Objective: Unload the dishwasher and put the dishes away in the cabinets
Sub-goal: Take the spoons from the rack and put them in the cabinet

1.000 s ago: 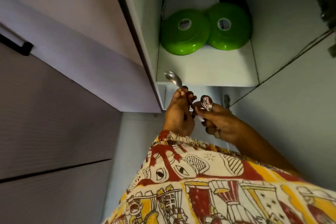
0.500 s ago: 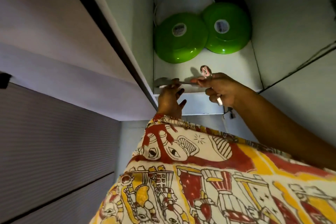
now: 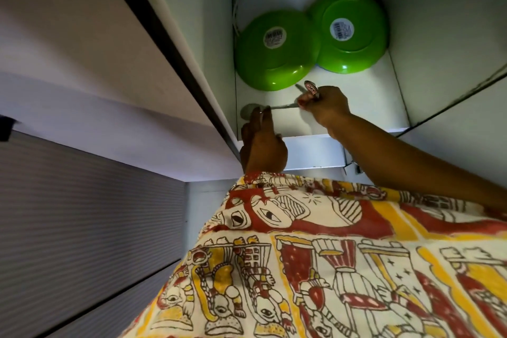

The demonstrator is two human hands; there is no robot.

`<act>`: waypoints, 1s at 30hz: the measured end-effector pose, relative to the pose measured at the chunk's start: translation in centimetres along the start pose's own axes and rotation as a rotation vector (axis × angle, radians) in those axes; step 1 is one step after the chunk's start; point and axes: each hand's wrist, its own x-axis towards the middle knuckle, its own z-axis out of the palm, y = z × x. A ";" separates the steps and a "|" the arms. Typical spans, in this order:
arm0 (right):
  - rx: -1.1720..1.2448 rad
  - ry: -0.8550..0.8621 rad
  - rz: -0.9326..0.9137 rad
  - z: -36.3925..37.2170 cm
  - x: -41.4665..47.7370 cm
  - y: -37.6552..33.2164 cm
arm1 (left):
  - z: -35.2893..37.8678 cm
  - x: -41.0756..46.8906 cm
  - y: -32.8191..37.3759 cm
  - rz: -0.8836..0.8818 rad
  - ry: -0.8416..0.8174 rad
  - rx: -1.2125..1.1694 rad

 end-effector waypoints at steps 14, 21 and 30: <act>-0.423 0.090 -0.273 0.7 0.3 -0.2 | 0.7 1.0 -1.4 0.063 -0.034 0.221; -0.455 0.133 -0.261 0.5 0.2 -0.4 | 0.1 2.2 -0.9 0.051 -0.119 0.156; -0.198 0.067 -0.495 1.3 -3.4 1.2 | 0.3 -0.6 -0.6 0.062 0.275 -0.407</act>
